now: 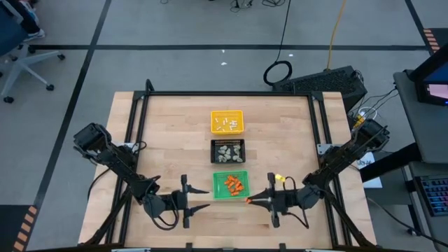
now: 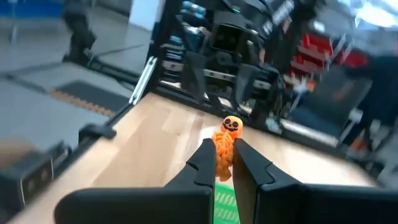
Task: Sort Halloween decoration
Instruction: Put the orange skeleton toy into the green basket
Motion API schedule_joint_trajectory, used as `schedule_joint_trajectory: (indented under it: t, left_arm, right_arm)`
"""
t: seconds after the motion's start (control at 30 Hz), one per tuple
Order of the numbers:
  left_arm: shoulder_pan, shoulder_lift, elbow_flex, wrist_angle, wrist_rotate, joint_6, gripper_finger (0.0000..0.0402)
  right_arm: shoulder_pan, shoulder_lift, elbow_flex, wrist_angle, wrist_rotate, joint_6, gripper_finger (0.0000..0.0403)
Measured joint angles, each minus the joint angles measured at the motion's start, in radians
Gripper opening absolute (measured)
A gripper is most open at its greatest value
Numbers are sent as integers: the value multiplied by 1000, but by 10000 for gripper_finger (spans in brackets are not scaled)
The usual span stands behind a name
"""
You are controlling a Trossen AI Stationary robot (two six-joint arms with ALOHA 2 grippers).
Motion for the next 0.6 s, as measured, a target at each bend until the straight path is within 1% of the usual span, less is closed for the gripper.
schedule_joint_trajectory:
  t: [0.07,0.17,0.23,0.3,0.4,0.47,0.6]
  left_arm:
    - [3,0,0,-3,0,-57,200]
    - [12,0,0,-4,2,-105,200]
    - [19,0,0,-4,2,-117,200]
    - [26,0,0,-4,2,-118,200]
    - [30,0,0,-4,2,-118,200]
    - [32,0,0,-4,2,-118,200]
    - [32,0,0,-4,2,-118,200]
  right_arm:
    - [-20,0,0,0,0,104,9]
    - [-69,0,1,-28,0,321,9]
    - [-107,0,14,-107,0,459,9]
    - [-138,0,42,-240,-2,557,9]
    - [-174,0,103,-472,-34,661,9]
    - [-192,0,152,-600,-37,691,9]
    - [-215,0,232,-720,-60,694,9]
